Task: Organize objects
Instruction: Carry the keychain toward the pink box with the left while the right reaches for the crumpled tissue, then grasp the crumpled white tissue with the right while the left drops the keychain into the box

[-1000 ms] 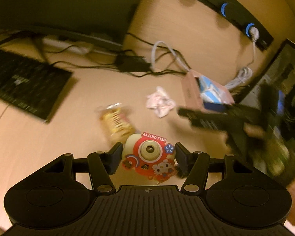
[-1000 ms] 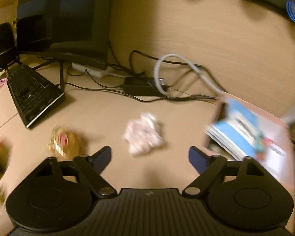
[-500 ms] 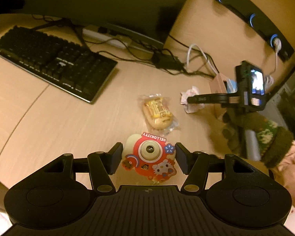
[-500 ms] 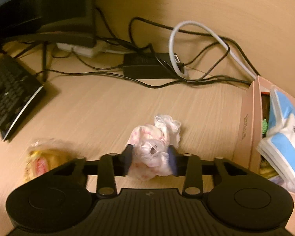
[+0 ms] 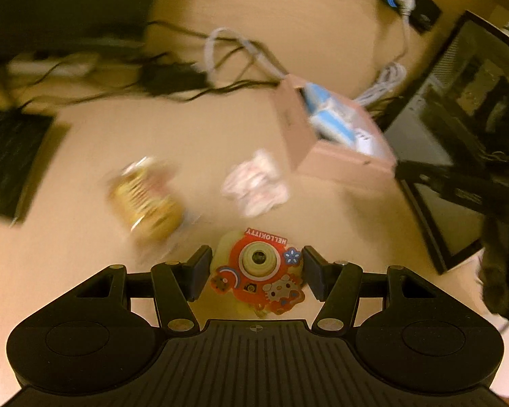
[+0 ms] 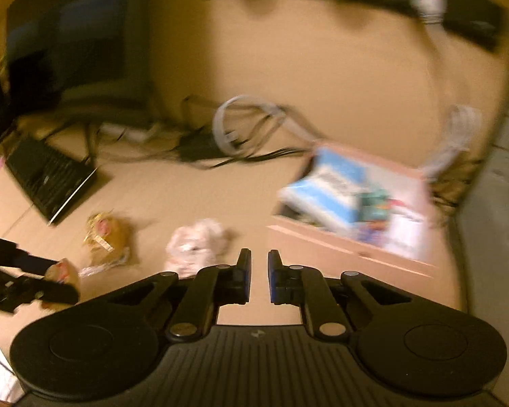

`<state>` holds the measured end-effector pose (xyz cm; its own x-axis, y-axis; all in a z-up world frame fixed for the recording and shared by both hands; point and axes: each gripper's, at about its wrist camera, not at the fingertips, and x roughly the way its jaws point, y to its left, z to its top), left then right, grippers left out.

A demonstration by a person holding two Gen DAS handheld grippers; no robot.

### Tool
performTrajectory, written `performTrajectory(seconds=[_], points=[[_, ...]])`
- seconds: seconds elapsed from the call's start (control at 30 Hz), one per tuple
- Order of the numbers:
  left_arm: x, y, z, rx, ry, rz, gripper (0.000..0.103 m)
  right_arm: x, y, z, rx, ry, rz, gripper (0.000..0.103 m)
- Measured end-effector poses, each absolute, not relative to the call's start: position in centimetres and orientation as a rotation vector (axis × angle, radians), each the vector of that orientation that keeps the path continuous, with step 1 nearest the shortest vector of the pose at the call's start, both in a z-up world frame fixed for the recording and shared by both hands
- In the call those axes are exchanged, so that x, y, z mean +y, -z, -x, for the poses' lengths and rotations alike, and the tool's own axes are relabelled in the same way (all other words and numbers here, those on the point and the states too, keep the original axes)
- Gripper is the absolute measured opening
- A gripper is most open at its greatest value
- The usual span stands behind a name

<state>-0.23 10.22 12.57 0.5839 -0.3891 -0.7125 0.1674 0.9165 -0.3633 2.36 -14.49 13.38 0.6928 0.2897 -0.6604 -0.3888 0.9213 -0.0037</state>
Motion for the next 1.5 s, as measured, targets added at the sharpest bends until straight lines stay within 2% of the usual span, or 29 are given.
performTrajectory(seconds=[0.3,0.47,0.63,0.67,0.7,0.73,0.77,0.8,0.9,1.0,1.17,1.3,1.33,1.4,1.5], points=[[2.5,-16.5,-6.5,0.807,0.535,0.213,0.063,-22.9,-16.3,2.1,0.634,-0.179,0.009,0.01],[-1.4,-20.0,-10.0,0.706,0.56,0.177,0.063,-25.7,-14.9,4.1,0.653,-0.107,-0.028,0.01],[-0.1,-21.7,-9.4,0.641,0.512,0.174,0.063,-24.8,-12.4,2.9,0.707,-0.167,-0.019,0.011],[0.8,-21.6,-9.0,0.643,0.49,0.176,0.063,-24.2,-12.0,2.7,0.709,-0.188,-0.006,0.018],[1.8,-21.4,-8.6,0.65,0.464,0.184,0.063,-23.3,-11.6,2.1,0.713,-0.213,0.008,0.03],[3.1,-21.0,-8.1,0.662,0.431,0.194,0.063,-22.3,-11.1,1.6,0.718,-0.243,0.019,0.037],[4.4,-20.6,-7.6,0.675,0.395,0.205,0.063,-21.3,-10.6,0.7,0.725,-0.277,0.026,0.048],[5.6,-20.1,-7.0,0.69,0.355,0.218,0.063,-20.3,-10.2,-0.1,0.732,-0.307,0.033,0.053],[9.2,-18.4,-4.8,0.747,0.235,0.266,0.063,-16.1,-8.9,-2.7,0.763,-0.404,0.07,0.056],[12.2,-16.6,-2.2,0.792,0.141,0.312,0.063,-11.4,-7.9,-5.1,0.771,-0.488,0.131,0.066],[14.9,-14.2,1.7,0.846,0.052,0.374,0.063,-4.5,-6.2,-8.1,0.779,-0.582,0.248,0.068],[15.7,-13.3,3.7,0.871,0.031,0.396,0.063,-1.6,-4.5,-9.5,0.812,-0.579,0.297,0.067],[15.6,-13.2,3.9,0.877,0.031,0.394,0.063,-1.3,-4.1,-9.8,0.823,-0.572,0.3,0.063],[15.5,-13.0,4.3,0.888,0.034,0.375,0.063,-1.3,-3.7,-10.0,0.846,-0.56,0.289,0.029],[14.9,-12.6,4.1,0.91,0.054,0.333,0.063,-2.5,-3.8,-9.7,0.874,-0.536,0.258,0.02]])
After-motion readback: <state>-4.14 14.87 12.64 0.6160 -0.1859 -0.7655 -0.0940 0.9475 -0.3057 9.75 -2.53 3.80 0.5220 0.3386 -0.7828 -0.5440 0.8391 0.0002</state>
